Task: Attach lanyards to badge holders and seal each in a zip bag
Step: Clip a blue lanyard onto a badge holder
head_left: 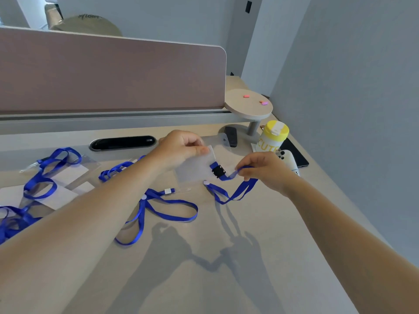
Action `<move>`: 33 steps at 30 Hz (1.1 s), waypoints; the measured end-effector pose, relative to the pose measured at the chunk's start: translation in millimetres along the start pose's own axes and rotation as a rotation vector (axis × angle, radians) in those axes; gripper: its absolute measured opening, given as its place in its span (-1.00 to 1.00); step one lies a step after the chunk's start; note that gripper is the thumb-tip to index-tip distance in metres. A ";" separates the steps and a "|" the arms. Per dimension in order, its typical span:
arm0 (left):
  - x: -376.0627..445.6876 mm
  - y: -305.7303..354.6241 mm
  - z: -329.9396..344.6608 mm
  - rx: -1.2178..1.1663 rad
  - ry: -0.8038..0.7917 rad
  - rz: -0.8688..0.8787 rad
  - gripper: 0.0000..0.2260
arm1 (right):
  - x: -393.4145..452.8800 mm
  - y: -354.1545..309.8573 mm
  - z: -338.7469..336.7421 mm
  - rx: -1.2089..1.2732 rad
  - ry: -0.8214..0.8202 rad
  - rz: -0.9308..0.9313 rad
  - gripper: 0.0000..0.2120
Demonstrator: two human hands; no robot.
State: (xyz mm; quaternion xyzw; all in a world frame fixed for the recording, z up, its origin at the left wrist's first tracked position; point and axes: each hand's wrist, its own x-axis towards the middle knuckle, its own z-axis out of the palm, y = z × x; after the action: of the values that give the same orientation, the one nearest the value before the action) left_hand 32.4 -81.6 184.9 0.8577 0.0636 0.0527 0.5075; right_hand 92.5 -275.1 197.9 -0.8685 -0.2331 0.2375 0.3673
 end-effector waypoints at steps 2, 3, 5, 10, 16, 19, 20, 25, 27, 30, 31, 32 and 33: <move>-1.1 -5.7 3.9 0.063 -0.039 -0.004 -0.77 | 2.0 0.1 -2.0 -0.001 0.000 0.008 -0.80; -1.4 -8.6 6.1 0.101 -0.055 -0.006 -0.78 | 3.5 -0.2 -2.0 -0.021 -0.003 0.012 -0.82; -2.6 -11.6 10.3 0.185 -0.084 -0.015 -0.78 | 6.5 -1.7 -0.2 -0.059 0.002 0.019 -0.90; -4.1 -11.0 18.7 0.344 -0.148 0.042 -0.87 | 11.1 -9.7 3.3 0.004 0.088 0.023 -0.82; 0.6 -15.1 27.2 0.537 -0.194 0.110 -0.86 | 16.1 -18.1 5.1 0.083 0.122 0.006 -0.80; 2.1 -13.2 29.8 0.638 -0.224 0.146 -0.79 | 18.7 -20.4 10.2 0.062 0.133 -0.030 -0.79; 2.8 -12.9 30.7 0.669 -0.226 0.147 -0.78 | 19.1 -21.2 12.1 0.060 0.135 -0.043 -0.79; 5.8 -15.2 29.5 0.788 -0.150 0.115 -0.75 | 18.3 -25.8 19.2 0.097 0.127 -0.116 -0.78; 7.3 -17.0 26.8 0.756 -0.099 0.109 -0.75 | 18.8 -27.0 20.7 0.091 0.129 -0.136 -0.83; 7.8 -20.2 21.7 0.591 -0.029 0.052 -0.72 | 19.3 -27.4 22.4 0.098 0.118 -0.125 -0.89; 7.9 -21.4 20.6 0.541 -0.013 0.046 -0.69 | 19.6 -26.7 23.2 0.107 0.112 -0.121 -0.89; 7.9 -22.4 19.7 0.500 -0.005 0.052 -0.65 | 20.1 -25.9 24.3 0.115 0.106 -0.116 -0.89; 8.2 -22.7 18.8 0.460 0.001 0.065 -0.62 | 20.8 -25.3 25.5 0.124 0.100 -0.108 -0.90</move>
State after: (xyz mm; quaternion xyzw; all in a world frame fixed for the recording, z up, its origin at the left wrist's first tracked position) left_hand 42.2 -85.7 156.1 0.9523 0.0466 0.0537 0.2969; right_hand 88.0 -233.9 196.1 -0.8410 -0.2457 0.1879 0.4439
